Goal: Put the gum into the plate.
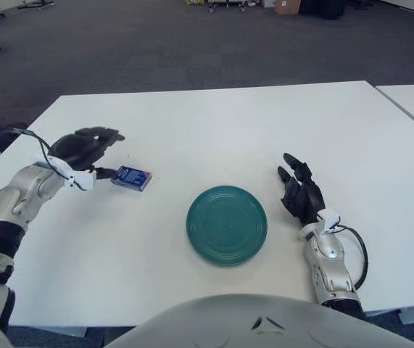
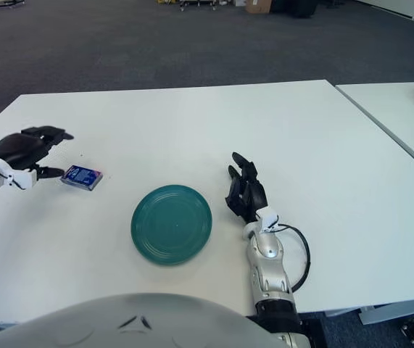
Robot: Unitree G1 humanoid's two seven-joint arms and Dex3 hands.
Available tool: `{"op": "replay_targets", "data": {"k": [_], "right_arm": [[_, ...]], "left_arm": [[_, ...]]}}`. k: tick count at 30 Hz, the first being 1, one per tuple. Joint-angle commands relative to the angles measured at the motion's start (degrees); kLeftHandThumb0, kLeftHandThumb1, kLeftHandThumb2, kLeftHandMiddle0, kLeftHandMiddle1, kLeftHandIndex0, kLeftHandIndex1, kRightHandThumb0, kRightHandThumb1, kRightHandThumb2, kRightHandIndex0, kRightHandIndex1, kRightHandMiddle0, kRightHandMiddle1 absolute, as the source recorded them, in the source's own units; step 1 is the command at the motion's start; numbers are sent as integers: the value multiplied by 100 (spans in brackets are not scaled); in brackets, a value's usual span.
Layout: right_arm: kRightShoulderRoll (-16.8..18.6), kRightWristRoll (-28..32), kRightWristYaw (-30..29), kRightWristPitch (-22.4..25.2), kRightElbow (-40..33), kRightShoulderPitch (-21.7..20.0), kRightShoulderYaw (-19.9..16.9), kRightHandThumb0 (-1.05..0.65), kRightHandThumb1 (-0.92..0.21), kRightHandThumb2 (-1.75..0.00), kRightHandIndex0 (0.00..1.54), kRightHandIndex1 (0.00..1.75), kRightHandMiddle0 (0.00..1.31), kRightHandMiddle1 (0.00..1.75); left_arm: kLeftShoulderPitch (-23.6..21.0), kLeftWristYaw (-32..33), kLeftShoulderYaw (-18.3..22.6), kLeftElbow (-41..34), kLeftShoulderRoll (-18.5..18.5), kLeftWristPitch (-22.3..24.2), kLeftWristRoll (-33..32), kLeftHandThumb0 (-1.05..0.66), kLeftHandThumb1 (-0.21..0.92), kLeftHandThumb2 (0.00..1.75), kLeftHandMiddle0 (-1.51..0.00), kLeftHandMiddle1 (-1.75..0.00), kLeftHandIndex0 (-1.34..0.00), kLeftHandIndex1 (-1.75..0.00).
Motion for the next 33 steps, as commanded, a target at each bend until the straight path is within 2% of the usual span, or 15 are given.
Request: {"op": "replay_targets", "data": {"k": [1, 11, 18, 24, 29, 33], "right_arm": [[27, 140, -23, 550, 902, 440, -173, -76, -92, -87, 42, 6, 0, 61], [-3, 187, 43, 416, 1017, 448, -220, -76, -92, -85, 42, 5, 0, 62], [-57, 233, 117, 374, 1107, 432, -291, -77, -92, -81, 47, 6, 0, 66], [-85, 270, 125, 408, 1049, 481, -347, -77, -92, -82, 49, 7, 0, 67], [-101, 271, 127, 383, 1071, 489, -356, -77, -92, -84, 49, 6, 0, 66], [-115, 227, 96, 421, 1023, 529, -342, -77, -92, -86, 47, 5, 0, 64]], "left_arm": [[-428, 55, -300, 402, 41, -18, 274, -105, 92, 39, -15, 0, 0, -78], [-996, 607, -760, 1339, -194, 48, 600, -105, 92, 38, -5, 0, 0, -65], [-1373, 728, -1107, 1906, -348, 64, 712, -105, 92, 33, -1, 0, 0, -68], [-1565, 141, -1252, 2088, -532, 81, 481, -101, 92, 23, 0, 0, 0, -65], [-1656, -76, -1333, 2272, -714, 135, 381, -96, 92, 16, 0, 0, 0, -60], [-1739, -178, -1465, 2601, -1046, 269, 376, -94, 90, 12, 0, 0, 0, -57]]}}
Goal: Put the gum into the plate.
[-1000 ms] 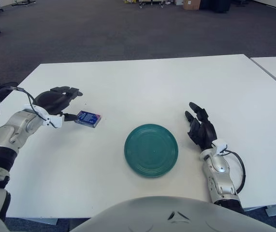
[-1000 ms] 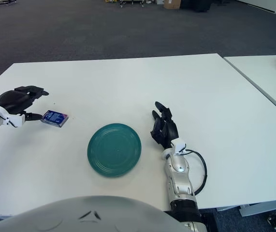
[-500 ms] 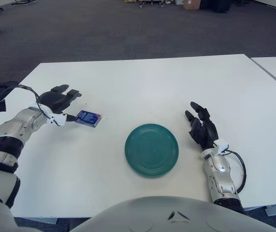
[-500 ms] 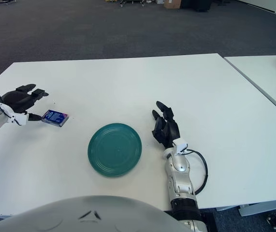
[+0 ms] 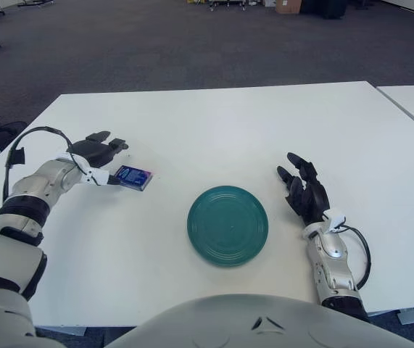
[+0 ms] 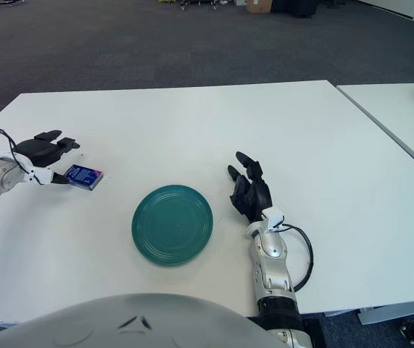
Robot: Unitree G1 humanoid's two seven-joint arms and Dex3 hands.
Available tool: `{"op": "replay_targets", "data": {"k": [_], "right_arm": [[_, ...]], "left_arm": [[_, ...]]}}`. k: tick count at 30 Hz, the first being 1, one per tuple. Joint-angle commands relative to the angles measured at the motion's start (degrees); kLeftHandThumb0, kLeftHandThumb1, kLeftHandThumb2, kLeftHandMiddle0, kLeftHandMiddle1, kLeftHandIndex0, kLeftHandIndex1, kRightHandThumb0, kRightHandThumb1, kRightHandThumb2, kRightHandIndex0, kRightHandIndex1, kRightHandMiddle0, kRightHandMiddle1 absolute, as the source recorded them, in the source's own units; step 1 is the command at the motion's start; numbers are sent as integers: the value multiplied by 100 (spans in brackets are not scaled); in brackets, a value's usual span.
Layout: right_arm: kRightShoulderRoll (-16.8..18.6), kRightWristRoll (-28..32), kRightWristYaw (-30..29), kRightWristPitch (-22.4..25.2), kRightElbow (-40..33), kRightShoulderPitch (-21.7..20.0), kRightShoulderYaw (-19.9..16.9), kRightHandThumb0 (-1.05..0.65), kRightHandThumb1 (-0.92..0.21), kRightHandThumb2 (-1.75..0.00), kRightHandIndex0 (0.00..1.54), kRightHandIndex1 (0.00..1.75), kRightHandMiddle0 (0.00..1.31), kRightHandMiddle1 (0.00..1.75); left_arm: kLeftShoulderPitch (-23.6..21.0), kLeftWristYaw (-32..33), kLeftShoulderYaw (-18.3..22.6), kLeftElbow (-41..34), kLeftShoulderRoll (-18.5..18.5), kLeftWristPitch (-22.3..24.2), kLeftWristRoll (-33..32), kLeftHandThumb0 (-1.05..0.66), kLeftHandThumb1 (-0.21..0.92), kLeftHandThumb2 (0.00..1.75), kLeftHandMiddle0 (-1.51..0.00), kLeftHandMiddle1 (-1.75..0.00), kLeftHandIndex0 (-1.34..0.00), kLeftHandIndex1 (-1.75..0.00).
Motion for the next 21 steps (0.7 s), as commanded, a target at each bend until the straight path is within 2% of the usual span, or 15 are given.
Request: {"op": "replay_targets", "data": {"k": [1, 10, 16, 21], "right_arm": [[-95, -5, -68, 574, 840, 617, -160, -77, -92, -87, 47, 4, 0, 63], [-127, -67, -63, 519, 859, 651, -128, -78, -92, -88, 46, 3, 0, 62], [-113, -37, -79, 468, 916, 621, -149, -80, -92, -86, 48, 4, 0, 62], [-86, 38, -85, 463, 934, 616, -198, -79, -92, -85, 48, 3, 0, 63]], "left_arm": [[-211, -162, -143, 306, -272, 164, -73, -93, 90, 12, 0, 0, 0, -57], [-418, -166, -457, 961, -713, 220, -26, -91, 88, 9, 0, 0, 0, -56], [-441, -327, -634, 1062, -844, -15, -112, -88, 86, 7, -4, -1, 0, -73], [-456, -725, -735, 1024, -894, -201, -254, -83, 86, 7, -13, -3, -2, -91]]}}
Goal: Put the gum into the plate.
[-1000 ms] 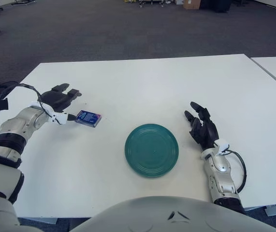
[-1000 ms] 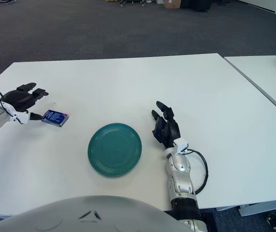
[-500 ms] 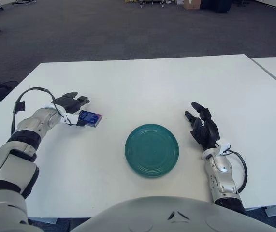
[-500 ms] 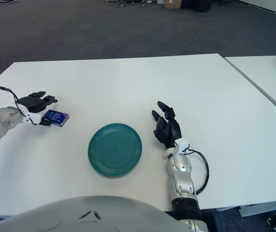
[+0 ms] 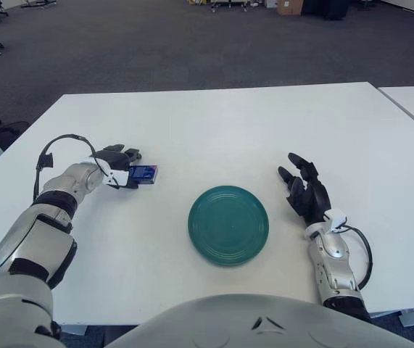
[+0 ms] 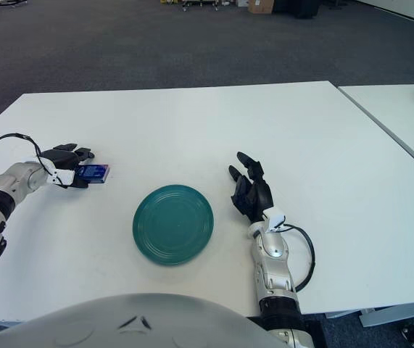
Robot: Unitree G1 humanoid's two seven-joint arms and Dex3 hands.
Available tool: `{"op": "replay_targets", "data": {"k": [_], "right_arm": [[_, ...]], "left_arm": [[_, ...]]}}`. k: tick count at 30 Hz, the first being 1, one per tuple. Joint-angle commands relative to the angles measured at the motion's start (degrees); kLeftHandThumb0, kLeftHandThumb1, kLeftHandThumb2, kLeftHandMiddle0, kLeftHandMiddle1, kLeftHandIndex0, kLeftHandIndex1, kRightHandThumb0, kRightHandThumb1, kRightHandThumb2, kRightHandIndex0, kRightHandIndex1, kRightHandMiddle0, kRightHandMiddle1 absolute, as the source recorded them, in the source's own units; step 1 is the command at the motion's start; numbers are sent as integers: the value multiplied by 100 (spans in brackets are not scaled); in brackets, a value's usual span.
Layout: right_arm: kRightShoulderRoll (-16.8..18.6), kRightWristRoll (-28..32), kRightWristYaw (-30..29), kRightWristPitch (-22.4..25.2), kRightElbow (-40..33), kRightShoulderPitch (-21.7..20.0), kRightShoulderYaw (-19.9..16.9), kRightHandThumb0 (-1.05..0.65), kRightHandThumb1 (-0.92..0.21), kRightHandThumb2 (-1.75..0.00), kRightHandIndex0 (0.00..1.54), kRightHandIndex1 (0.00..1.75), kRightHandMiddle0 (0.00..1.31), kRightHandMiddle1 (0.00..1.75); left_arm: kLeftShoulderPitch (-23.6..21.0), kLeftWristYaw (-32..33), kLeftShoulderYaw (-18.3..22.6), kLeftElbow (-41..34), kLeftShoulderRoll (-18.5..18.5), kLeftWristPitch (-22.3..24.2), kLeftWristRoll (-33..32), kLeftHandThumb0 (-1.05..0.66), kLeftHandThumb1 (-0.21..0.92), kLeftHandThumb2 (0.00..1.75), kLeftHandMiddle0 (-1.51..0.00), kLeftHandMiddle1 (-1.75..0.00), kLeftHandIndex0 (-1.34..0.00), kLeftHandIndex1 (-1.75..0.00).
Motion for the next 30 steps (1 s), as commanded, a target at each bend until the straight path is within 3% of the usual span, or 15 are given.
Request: {"op": "replay_targets", "data": {"k": [1, 8, 11, 12, 13, 14, 16, 18, 20, 27, 30], "right_arm": [[-25, 43, -84, 484, 906, 610, -186, -79, -92, -85, 48, 3, 0, 62], [-7, 37, -75, 501, 838, 644, -176, -79, -92, -86, 47, 2, 0, 61], [11, 30, -78, 540, 769, 671, -156, -79, -92, -85, 46, 1, 0, 59], [15, 33, -79, 572, 732, 685, -152, -79, -92, -85, 46, 1, 0, 59], [18, 35, -79, 593, 708, 694, -149, -80, -92, -85, 47, 1, 0, 58], [23, 36, -85, 621, 667, 715, -147, -80, -92, -85, 47, 1, 0, 58], [32, 34, -95, 666, 584, 760, -139, -81, -92, -85, 47, 2, 0, 59], [39, 32, -101, 694, 526, 793, -133, -81, -92, -85, 48, 2, 0, 60], [45, 42, -99, 720, 476, 825, -136, -81, -92, -85, 48, 2, 0, 60], [29, 88, -67, 794, 289, 939, -164, -81, -92, -86, 49, 2, 0, 64], [-1, 92, -59, 849, 247, 956, -171, -81, -92, -87, 49, 2, 0, 66]], "left_arm": [[44, -584, -232, -10, -277, -280, -73, -82, 85, 7, -15, -4, -4, -94], [60, -1092, -340, -160, -311, -262, -208, -68, 83, 7, -29, -10, -12, -105], [73, -953, -485, 19, -467, -152, -78, -58, 70, 30, -21, -51, -15, -117], [95, -594, -622, 364, -656, 19, 91, -54, 61, 47, -15, -77, -16, -127], [107, -335, -724, 615, -788, 141, 205, -44, 52, 67, -19, -103, -15, -138], [111, -105, -820, 760, -858, 205, 302, -40, 49, 75, -21, -113, -15, -143], [85, 140, -942, 868, -897, 217, 375, 5, 61, 75, -30, -145, -15, -159], [48, 268, -1012, 928, -910, 196, 390, 3, 62, 83, -33, -155, -21, -166], [40, 364, -1009, 986, -936, 185, 326, 1, 61, 89, -35, -160, -25, -170], [264, 615, -808, 993, -1126, 120, -51, 0, 22, 132, -77, -140, -55, -174], [371, 815, -805, 981, -1131, 64, -96, 0, 14, 140, -84, -139, -59, -175]]}}
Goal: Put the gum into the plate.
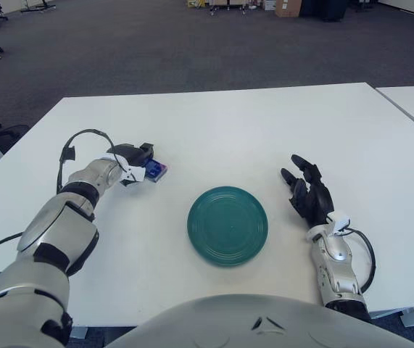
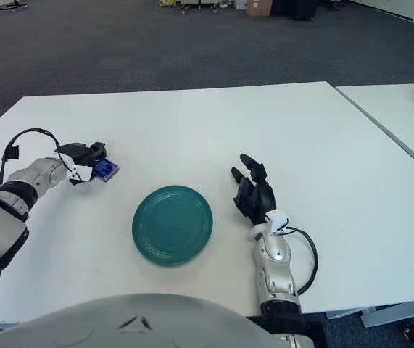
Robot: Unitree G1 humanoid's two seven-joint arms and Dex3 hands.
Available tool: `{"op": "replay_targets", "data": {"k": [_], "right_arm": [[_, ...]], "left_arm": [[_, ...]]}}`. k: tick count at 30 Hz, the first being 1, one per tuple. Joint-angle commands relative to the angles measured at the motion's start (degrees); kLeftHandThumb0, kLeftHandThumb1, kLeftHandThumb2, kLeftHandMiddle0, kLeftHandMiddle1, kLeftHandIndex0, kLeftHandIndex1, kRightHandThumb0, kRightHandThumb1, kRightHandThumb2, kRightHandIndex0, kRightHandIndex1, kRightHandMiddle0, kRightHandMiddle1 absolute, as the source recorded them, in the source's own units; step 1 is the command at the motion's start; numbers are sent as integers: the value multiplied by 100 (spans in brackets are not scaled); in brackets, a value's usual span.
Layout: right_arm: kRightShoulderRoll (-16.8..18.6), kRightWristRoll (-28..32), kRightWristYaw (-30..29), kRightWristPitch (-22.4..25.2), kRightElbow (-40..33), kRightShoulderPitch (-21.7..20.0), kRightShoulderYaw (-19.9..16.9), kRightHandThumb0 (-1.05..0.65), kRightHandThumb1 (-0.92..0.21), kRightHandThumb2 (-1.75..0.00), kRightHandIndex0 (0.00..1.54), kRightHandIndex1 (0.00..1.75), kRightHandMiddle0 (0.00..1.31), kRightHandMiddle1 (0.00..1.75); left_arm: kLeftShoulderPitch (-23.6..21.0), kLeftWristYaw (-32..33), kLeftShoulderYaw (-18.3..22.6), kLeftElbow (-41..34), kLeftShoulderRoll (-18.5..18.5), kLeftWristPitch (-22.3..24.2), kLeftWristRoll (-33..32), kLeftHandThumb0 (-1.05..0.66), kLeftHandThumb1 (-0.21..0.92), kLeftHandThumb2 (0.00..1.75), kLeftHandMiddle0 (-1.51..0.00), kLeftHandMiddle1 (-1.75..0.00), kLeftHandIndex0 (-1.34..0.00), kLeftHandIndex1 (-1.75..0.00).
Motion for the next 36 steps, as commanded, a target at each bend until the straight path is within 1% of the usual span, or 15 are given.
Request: {"op": "replay_targets", "data": {"k": [1, 5, 10, 15, 19, 21, 22, 25, 31, 34, 36], "right_arm": [[-18, 57, -50, 744, 496, 744, -112, -81, -92, -87, 50, 2, 0, 67], [-48, 90, -32, 840, 457, 752, -125, -81, -92, -87, 50, 2, 0, 68], [-55, 146, 5, 843, 479, 740, -133, -82, -92, -87, 51, 2, 0, 70], [-31, 175, 18, 832, 510, 717, -148, -81, -92, -87, 51, 2, 0, 72], [4, 173, -1, 862, 439, 736, -134, -80, -92, -87, 53, 2, 0, 73], [1, 178, 6, 859, 421, 756, -139, -80, -92, -87, 53, 2, 0, 73], [1, 178, 3, 865, 403, 770, -141, -80, -92, -87, 53, 2, 0, 74], [6, 168, -15, 910, 343, 795, -135, -80, -92, -88, 53, 2, 0, 74], [-2, 147, -19, 950, 240, 866, -127, -81, -92, -89, 53, 2, 0, 75], [0, 143, -19, 965, 202, 909, -126, -82, -92, -89, 52, 2, 0, 75], [1, 132, -24, 960, 203, 919, -124, -82, -92, -90, 52, 1, 0, 75]], "left_arm": [[774, -96, -163, 223, -312, -219, 20, 0, 12, 142, -86, -139, -60, -175], [870, 52, -206, 114, -235, -334, 6, 0, 10, 145, -88, -139, -61, -175], [949, -21, -135, -349, 11, -572, -130, 0, 10, 145, -89, -139, -60, -175], [971, 134, -184, -524, 91, -550, -73, 0, 12, 145, -85, -146, -56, -175], [971, 323, -274, -596, 150, -487, 56, 0, 18, 143, -79, -156, -50, -175], [958, 382, -286, -626, 181, -486, 84, 0, 19, 142, -77, -158, -49, -175], [921, 426, -256, -763, 298, -528, 86, 0, 19, 142, -77, -158, -49, -175], [726, 563, -84, -1023, 547, -594, 15, 0, 24, 138, -72, -162, -45, -175], [602, 710, 381, -1550, 781, -645, -283, 0, 28, 135, -67, -167, -41, -175], [735, 721, 777, -2240, 1036, -656, -504, 0, 26, 137, -68, -167, -43, -175], [886, 553, 1098, -2844, 1196, -580, -729, 0, 23, 139, -71, -166, -45, -175]]}}
